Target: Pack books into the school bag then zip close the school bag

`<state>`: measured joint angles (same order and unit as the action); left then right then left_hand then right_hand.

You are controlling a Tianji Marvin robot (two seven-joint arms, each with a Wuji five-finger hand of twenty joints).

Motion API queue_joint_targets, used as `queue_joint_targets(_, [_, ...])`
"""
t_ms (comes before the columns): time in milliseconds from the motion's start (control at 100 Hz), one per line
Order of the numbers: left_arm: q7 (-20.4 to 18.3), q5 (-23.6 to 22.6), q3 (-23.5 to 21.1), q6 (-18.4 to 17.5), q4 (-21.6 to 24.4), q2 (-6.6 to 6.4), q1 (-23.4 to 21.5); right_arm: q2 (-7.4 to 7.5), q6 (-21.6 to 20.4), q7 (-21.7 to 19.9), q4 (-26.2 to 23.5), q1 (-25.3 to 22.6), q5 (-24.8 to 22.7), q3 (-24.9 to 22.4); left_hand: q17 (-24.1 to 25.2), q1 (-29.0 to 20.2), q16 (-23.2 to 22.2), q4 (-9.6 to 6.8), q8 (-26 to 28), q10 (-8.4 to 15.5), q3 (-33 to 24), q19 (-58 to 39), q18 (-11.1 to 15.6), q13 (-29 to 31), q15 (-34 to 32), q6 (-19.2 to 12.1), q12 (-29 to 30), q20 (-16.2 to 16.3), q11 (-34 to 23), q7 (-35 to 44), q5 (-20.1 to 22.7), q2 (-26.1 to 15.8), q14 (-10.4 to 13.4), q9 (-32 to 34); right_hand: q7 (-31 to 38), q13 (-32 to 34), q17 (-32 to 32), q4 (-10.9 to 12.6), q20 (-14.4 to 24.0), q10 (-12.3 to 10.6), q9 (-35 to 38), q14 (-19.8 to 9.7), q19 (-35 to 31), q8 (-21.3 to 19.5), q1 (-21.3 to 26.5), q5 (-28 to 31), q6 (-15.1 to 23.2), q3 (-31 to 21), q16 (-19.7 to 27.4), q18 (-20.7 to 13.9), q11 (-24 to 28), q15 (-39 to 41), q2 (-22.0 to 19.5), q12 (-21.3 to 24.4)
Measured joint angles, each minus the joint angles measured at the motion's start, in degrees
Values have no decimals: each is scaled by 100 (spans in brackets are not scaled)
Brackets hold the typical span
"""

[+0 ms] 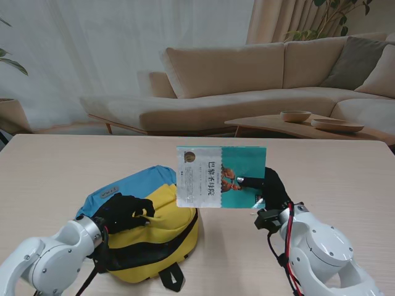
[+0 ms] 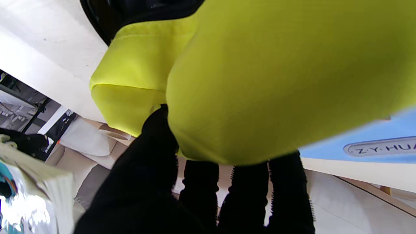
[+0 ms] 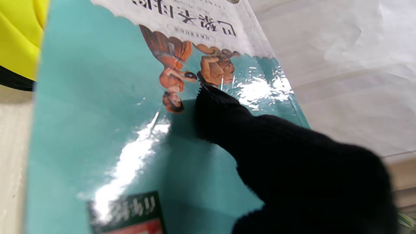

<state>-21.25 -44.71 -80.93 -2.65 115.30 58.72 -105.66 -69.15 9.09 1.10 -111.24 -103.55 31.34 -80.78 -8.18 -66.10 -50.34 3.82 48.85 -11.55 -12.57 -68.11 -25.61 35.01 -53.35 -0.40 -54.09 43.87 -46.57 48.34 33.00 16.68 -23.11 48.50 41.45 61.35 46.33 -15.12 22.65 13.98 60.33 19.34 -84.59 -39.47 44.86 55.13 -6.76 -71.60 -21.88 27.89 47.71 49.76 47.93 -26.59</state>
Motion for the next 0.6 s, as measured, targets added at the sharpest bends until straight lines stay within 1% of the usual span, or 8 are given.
queue_joint_targets(60, [79,3,-53,-37,-6,13,5,28,99,-162,-56,-70,0,-74,-179,-74,-77,0,2,-7,103,-142,-50,162,-258,62,68,76,-217,108,-101,-59,-4,-11,0,0,0,0,0,2,0,3,-6,-1,0,0,-2,0,0,4,2,16,0,0])
queue_joint_targets(190, [233,-1,-144,-60,-21,39,18,96,379,-597,-175,-252,-1,-256,-282,-142,-145,1,83,-50,110,-221,-83,210,-396,86,43,201,-419,439,-306,-65,-14,-13,0,1,1,-1,0,31,0,26,-52,-3,0,0,-16,0,0,44,8,41,0,-1])
queue_joint_targets(260, [322,19,-183,-80,-33,52,29,145,534,-822,-239,-358,-15,-343,-328,-144,-207,16,235,79,22,-223,-87,210,-474,86,-176,303,-432,636,-433,-58,-15,8,0,1,3,-1,0,48,0,32,-57,-3,0,1,-20,0,0,48,19,43,0,-2])
queue_joint_targets(340, [553,75,-209,-98,-80,74,51,206,747,-1074,-308,-469,-109,-423,-370,-115,-284,89,514,97,-215,-227,-95,278,-590,87,-349,427,-493,654,-468,-32,-15,49,0,46,33,-1,0,92,0,67,-65,-4,3,4,-51,0,0,103,63,50,1,-2])
queue_joint_targets(350, [579,87,-212,-98,-87,78,56,212,785,-1093,-318,-482,-117,-432,-379,-63,-288,137,571,99,-287,-228,-96,278,-602,88,-357,444,-506,654,-469,-27,-15,49,0,56,58,-1,0,102,10,70,-73,-4,14,4,-62,0,1,110,67,50,3,-2])
queue_joint_targets(400, [640,156,-238,-98,-112,96,82,244,988,-1157,-370,-541,-158,-466,-392,-48,-293,191,688,140,-399,-229,-128,278,-619,88,-371,493,-562,654,-469,20,-15,50,0,91,85,-1,0,143,62,95,-82,-4,19,28,-111,0,1,159,67,54,18,-2])
queue_joint_targets(540, [660,260,-321,-97,-128,125,150,325,1228,-1218,-424,-626,-602,-404,-471,-3,-299,193,781,145,-466,-288,-157,408,-682,88,-419,545,-569,654,-472,37,-15,123,0,91,140,-1,0,176,89,130,-83,-4,22,40,-132,0,2,194,75,104,48,-2])
queue_joint_targets(600, [713,355,-332,-88,-136,133,181,345,1359,-1214,-424,-627,-665,-332,-484,4,-300,193,782,145,-518,-290,-159,418,-684,88,-426,548,-573,654,-472,66,-15,127,0,91,143,-1,0,188,90,149,-83,-4,24,40,-153,0,2,218,75,111,51,-2])
